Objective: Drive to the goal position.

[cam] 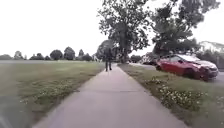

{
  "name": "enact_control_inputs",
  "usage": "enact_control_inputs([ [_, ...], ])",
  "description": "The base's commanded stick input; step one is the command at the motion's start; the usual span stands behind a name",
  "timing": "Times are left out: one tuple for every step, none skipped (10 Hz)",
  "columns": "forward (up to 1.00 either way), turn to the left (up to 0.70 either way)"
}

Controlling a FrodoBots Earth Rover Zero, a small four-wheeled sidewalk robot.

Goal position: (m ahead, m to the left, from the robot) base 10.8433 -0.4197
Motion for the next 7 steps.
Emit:
enact_control_inputs([
  [0.70, 0.00],
  [0.70, 0.00],
  [0.70, 0.00],
  [0.70, 0.00],
  [0.70, 0.00],
  [0.70, 0.00],
  [0.70, 0.00],
])
